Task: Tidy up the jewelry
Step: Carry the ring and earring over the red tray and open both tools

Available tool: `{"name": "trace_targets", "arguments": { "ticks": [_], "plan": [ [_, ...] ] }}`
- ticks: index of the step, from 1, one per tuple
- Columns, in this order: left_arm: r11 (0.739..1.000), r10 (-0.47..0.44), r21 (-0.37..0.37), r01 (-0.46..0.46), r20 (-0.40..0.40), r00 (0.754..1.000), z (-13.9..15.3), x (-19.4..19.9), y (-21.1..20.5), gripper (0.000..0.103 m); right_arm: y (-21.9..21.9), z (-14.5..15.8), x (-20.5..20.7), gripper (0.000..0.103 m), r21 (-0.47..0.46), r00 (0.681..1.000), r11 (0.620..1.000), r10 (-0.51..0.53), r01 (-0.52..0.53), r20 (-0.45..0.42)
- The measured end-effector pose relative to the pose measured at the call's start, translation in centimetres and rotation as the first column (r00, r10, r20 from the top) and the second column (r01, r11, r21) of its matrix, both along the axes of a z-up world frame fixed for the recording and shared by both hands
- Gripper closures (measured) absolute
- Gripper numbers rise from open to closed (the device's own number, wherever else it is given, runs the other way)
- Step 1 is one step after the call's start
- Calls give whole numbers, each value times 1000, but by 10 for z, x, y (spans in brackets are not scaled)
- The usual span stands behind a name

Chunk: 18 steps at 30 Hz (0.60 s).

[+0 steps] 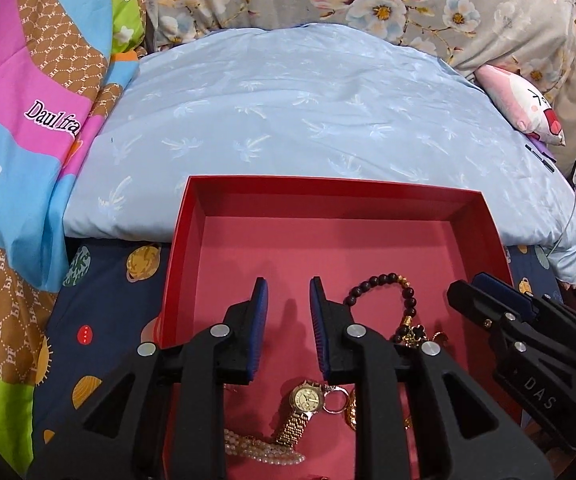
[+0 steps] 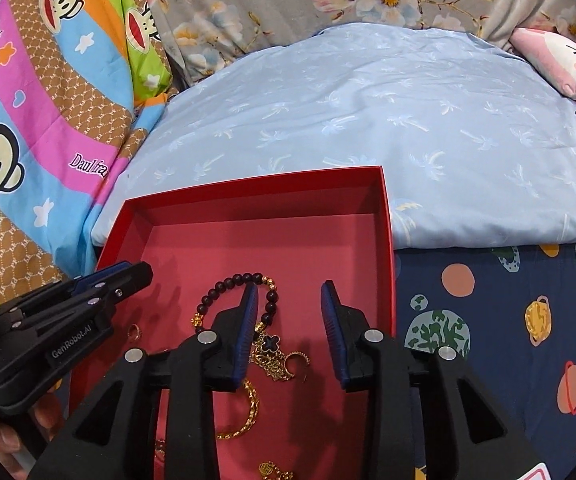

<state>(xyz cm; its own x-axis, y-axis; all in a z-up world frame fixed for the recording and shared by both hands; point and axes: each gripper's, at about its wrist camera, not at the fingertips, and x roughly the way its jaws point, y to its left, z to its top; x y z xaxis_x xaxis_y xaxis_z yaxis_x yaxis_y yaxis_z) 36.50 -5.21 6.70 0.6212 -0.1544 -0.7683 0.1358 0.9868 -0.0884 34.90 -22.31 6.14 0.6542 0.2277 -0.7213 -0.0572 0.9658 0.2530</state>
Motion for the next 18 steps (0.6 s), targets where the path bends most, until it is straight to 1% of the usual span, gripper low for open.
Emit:
{"name": "trace_targets", "arguments": {
  "ticks": [4, 5, 6, 11, 13, 14, 15, 18],
  "plan": [
    [1000, 1, 1, -1, 3, 1000, 2, -8, -1, 80, -1, 3, -9, 69, 16, 1000, 1000, -5, 5, 4],
    [1000, 3, 4, -3, 4, 1000, 2, -10, 0, 76, 0, 4, -11, 68, 17, 1000, 1000, -4, 4, 5],
    [1000, 3, 6, -3, 7, 1000, 3, -13, -1, 75, 0, 4, -15, 68, 17, 1000, 1000, -3, 3, 6],
    [1000, -3, 20, 2, 14, 1000, 10, -28, -3, 75, 4, 12, -35, 67, 23, 1000, 1000, -2, 1, 11],
    [1000, -2, 18, 2, 21, 1000, 15, -37, -3, 72, 5, 18, -46, 60, 21, 1000, 1000, -6, 5, 22],
    [1000, 1, 18, -2, 28, 1000, 18, -43, -2, 66, 5, 21, -52, 54, 18, 999, 1000, -10, 10, 31],
    [1000, 5, 19, -5, 40, 999, 22, -51, -1, 63, 5, 26, -60, 51, 13, 999, 1000, -15, 15, 45],
    [1000, 3, 30, -5, 55, 999, 27, -70, -2, 61, 9, 34, -82, 50, -14, 998, 1000, -20, 21, 68]
  ]
}}
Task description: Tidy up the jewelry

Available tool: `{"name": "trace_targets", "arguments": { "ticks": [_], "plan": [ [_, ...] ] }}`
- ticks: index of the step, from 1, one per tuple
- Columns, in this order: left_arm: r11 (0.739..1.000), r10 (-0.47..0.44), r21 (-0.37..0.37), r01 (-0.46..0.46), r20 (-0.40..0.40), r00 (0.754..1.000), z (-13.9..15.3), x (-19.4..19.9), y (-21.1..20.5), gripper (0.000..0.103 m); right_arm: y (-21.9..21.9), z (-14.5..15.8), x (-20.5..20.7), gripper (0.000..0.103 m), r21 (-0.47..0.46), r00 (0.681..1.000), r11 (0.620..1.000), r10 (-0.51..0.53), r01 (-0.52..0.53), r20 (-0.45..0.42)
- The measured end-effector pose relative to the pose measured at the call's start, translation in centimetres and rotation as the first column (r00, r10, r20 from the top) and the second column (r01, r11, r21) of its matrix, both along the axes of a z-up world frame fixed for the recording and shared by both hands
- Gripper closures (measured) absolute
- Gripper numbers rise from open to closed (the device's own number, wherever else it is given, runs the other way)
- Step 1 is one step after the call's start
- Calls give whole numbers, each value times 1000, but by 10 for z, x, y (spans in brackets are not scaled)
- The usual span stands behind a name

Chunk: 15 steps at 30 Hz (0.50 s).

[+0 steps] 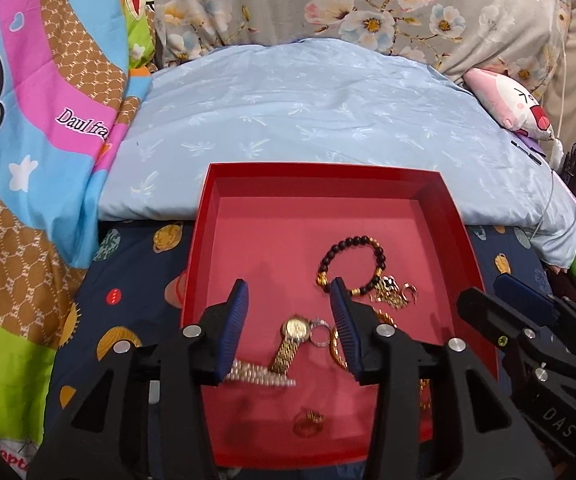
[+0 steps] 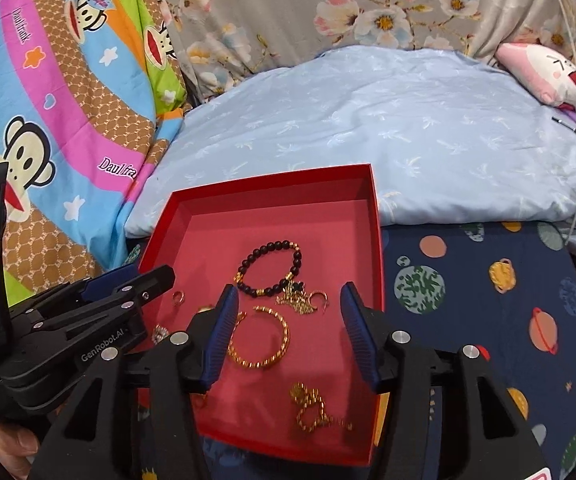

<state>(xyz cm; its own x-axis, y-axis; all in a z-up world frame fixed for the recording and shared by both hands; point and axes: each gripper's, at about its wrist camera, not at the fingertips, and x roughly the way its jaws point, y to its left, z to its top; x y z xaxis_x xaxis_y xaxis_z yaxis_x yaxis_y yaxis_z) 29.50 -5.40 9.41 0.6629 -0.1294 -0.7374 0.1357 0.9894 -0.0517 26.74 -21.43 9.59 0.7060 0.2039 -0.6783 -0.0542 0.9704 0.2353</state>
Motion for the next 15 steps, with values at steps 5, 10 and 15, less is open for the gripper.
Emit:
{"name": "trace_targets", "arguments": {
  "ticks": [5, 10, 15],
  "plan": [
    [1000, 4, 17, -4, 6, 1000, 4, -31, -2, 50, 6, 8, -28, 46, -26, 1000, 1000, -10, 10, 2],
    [999, 31, 32, -32, 27, 999, 7, -62, 1, 41, 10, 14, -60, 40, -70, 999, 997, -40, 41, 22],
    [996, 65, 65, -68, 50, 997, 8, -88, 6, 32, 13, 17, -87, 32, -99, 997, 992, -75, 78, 36]
  ]
}}
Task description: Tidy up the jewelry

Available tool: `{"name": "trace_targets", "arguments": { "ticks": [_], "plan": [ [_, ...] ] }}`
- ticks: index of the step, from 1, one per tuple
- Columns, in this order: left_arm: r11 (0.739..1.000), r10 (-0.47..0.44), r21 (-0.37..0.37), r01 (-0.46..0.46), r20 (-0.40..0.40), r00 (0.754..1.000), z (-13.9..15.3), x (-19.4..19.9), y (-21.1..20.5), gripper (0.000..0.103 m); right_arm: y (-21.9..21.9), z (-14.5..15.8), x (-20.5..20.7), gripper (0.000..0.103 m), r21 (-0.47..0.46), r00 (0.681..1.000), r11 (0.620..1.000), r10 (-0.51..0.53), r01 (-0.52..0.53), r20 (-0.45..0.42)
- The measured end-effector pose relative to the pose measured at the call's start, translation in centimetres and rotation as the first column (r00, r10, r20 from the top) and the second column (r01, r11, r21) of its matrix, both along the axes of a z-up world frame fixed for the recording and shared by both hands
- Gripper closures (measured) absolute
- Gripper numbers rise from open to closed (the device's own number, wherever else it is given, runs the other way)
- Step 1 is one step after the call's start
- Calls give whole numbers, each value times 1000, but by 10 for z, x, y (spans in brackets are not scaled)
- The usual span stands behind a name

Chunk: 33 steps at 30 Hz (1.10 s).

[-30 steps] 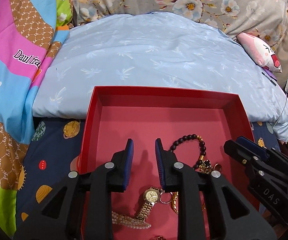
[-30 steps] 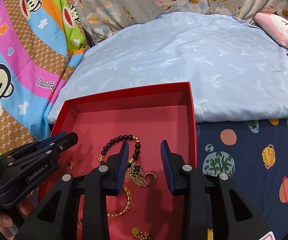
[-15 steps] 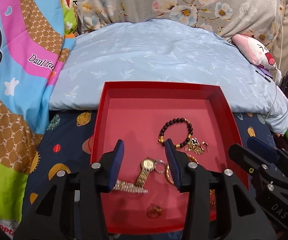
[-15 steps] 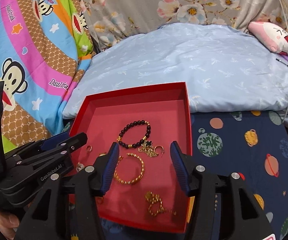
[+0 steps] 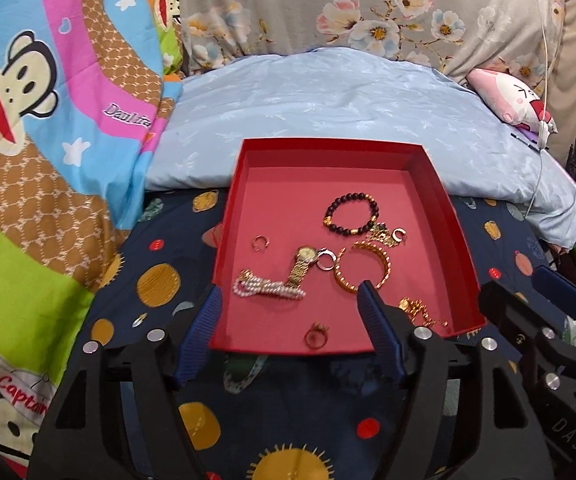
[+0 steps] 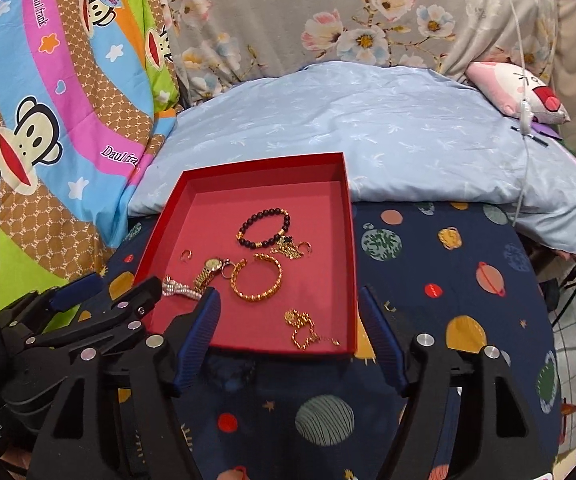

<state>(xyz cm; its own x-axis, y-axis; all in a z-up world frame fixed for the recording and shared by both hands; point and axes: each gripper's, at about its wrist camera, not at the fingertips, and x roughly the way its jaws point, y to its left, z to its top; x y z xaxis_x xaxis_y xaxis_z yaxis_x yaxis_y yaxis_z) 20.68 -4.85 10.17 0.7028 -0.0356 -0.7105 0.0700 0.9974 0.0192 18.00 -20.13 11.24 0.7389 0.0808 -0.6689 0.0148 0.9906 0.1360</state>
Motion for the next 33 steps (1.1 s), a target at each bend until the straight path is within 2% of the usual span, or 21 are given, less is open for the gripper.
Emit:
{"name": "trace_targets", "arguments": {
  "ticks": [5, 11, 22, 33],
  "plan": [
    [999, 39, 24, -39, 16, 999, 1, -25, 6, 21, 4, 2, -27, 25, -35, 1000, 999, -23, 23, 11],
    [997, 58, 55, -61, 50, 997, 4, -50, 8, 16, 2, 3, -47, 20, -24, 999, 999, -45, 45, 12],
    [996, 72, 56, -75, 47, 996, 6, -69, 12, 16, 7, 4, -66, 19, -31, 999, 998, -47, 47, 14],
    [994, 89, 61, -92, 55, 995, 10, -74, 14, 16, 8, 7, -69, 19, -35, 999, 998, -44, 45, 22]
  ]
}}
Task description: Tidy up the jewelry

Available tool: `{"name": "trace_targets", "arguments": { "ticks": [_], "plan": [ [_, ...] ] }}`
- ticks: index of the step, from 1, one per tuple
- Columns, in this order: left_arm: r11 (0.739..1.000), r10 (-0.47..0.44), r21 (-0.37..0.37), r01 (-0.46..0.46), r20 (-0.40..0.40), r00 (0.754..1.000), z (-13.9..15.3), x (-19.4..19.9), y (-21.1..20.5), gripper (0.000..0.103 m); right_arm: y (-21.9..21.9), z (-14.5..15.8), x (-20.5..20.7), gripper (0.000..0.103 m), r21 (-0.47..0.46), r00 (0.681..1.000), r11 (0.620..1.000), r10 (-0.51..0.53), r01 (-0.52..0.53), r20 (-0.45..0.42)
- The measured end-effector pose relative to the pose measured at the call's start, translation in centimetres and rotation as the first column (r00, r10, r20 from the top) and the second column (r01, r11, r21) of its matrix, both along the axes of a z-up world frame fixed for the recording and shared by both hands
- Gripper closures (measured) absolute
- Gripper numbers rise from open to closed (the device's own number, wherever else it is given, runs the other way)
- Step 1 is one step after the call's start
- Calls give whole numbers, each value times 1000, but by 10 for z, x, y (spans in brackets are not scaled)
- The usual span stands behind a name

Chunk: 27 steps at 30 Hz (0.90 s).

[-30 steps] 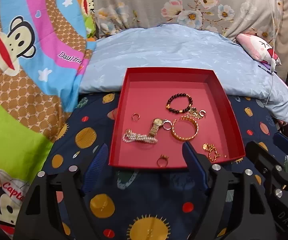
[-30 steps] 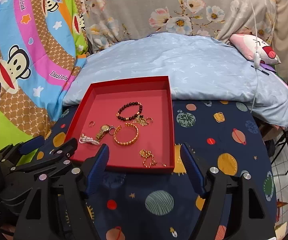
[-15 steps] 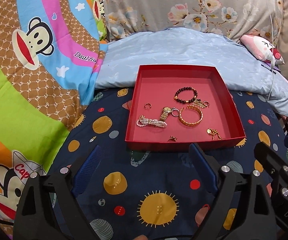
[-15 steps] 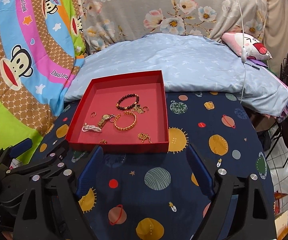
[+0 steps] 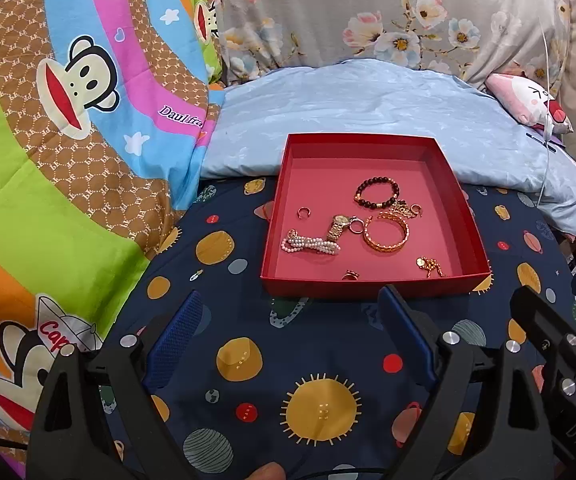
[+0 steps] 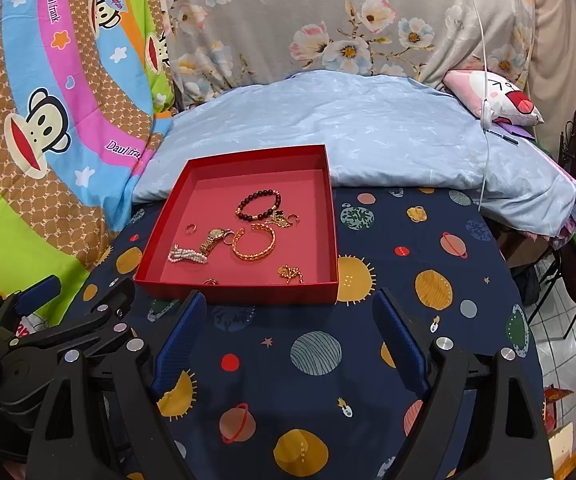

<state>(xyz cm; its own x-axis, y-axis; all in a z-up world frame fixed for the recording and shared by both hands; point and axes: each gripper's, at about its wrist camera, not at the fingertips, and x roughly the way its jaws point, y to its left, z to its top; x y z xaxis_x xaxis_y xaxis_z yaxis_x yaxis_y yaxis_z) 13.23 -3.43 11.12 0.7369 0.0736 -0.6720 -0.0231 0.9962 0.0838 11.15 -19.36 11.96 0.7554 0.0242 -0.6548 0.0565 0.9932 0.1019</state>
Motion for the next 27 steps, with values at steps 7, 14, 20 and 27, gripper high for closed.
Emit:
{"name": "trace_targets", "arguments": {
  "ticks": [7, 14, 20, 27],
  "plan": [
    [1000, 4, -4, -4, -3, 1000, -1, 0, 1, 16, 2, 0, -1, 19, -3, 1000, 1000, 0, 0, -2],
    [1000, 4, 14, -4, -5, 1000, -3, -1, 2, 16, 2, 0, -1, 19, -5, 1000, 1000, 0, 0, -4],
    [1000, -2, 6, 2, -13, 1000, -3, -1, 3, 16, 2, 0, -2, 19, -6, 1000, 1000, -2, 2, -3],
    [1000, -9, -6, 9, -21, 1000, -5, 1, 2, 16, 2, 0, -2, 19, -10, 1000, 1000, -2, 2, -4]
  ]
}}
